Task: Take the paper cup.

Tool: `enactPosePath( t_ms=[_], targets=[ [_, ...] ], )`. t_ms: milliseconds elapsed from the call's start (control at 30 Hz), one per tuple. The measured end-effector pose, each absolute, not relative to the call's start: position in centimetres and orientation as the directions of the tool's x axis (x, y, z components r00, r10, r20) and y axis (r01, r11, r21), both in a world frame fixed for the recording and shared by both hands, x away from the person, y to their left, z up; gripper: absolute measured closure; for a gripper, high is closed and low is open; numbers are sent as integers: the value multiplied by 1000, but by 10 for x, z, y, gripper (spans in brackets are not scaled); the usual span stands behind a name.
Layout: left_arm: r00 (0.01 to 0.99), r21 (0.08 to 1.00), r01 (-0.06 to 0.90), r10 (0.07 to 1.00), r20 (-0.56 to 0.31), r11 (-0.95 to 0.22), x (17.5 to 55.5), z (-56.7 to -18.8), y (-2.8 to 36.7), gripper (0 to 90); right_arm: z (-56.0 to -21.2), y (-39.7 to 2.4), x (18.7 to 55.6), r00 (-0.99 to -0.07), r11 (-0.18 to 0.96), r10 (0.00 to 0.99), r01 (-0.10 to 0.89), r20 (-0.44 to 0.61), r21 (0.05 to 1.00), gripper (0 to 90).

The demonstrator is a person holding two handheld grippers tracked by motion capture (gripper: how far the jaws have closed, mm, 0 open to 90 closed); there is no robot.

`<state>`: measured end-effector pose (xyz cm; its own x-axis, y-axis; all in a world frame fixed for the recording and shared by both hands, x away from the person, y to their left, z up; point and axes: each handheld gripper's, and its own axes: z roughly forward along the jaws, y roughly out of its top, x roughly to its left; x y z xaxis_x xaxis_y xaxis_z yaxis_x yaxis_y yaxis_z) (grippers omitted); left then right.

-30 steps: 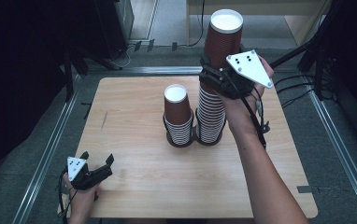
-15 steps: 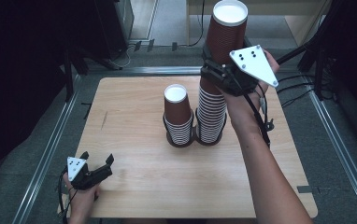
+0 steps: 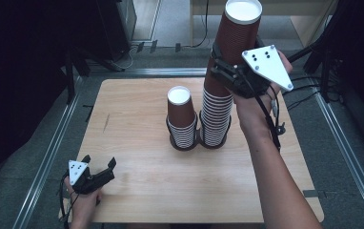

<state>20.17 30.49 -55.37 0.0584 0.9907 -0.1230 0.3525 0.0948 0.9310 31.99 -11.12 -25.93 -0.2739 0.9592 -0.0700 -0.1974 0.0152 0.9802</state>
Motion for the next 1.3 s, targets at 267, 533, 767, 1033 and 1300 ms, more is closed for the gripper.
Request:
enactPosePath(
  t_ms=[267, 533, 767, 1033, 1300],
  targets=[
    [58, 931, 353, 991, -123, 95, 202, -554, 305, 24, -256, -119, 316, -261, 13, 963, -205, -68, 979, 119],
    [59, 931, 354, 991, -122, 94, 202, -554, 305, 24, -256, -130, 313, -241, 12, 968, -213, -65, 977, 119],
    [58, 930, 354, 991, -123, 95, 202, -554, 305, 24, -258, -140, 312, -223, 22, 972, -211, -70, 977, 119],
    [57, 930, 354, 991, -123, 95, 202, -554, 305, 24, -258, -150, 312, -204, 20, 977, -211, -64, 977, 119],
    [58, 931, 353, 991, -124, 95, 202, -554, 305, 24, -264, -158, 311, -188, 27, 980, -203, -66, 979, 119]
  ],
)
